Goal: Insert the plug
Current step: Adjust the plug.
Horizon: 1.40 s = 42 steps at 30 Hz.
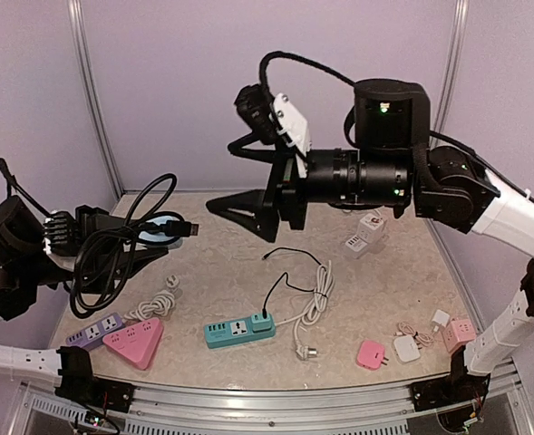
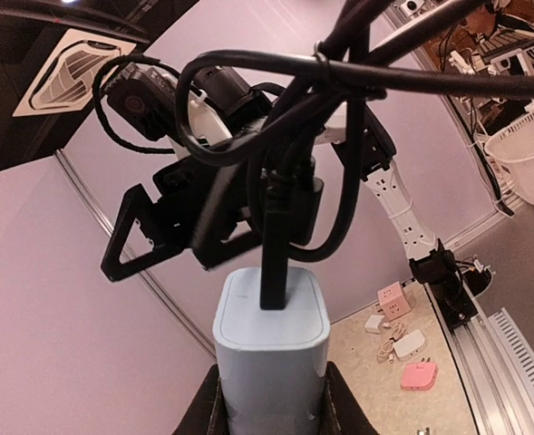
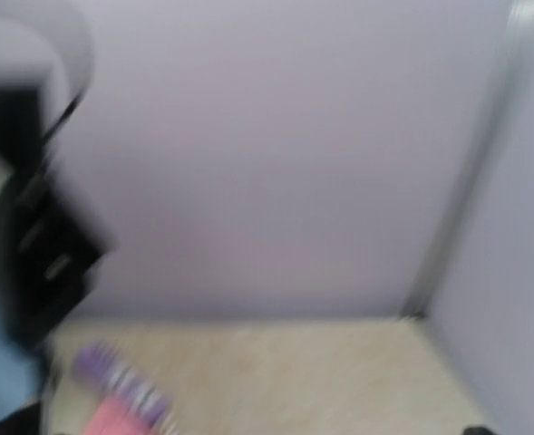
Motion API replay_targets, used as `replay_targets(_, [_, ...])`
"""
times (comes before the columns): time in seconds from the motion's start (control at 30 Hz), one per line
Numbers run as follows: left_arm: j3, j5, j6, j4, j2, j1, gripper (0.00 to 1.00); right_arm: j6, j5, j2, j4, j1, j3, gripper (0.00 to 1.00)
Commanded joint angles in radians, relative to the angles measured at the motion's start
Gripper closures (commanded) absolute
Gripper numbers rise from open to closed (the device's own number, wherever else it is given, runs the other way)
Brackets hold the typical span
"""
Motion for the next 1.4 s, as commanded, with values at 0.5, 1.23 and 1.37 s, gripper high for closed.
replay_targets(0.5, [-0.044,-0.050,-0.255,0.059,0.032,0.040,1.00,-0.108,-0.141,0.238,-0.254,0.086,0.306,0.19])
replay_targets(1.23, [-0.042,-0.075,-0.274,0.027,0.058,0.064,1.00,-0.159,-0.065,0.365,-0.471,0.086,0.458,0.52])
replay_targets(1.37, [-0.043,-0.072,-0.263,0.017,0.059,0.069,1.00,-0.163,-0.007,0.392,-0.528,0.087,0.505,0.54])
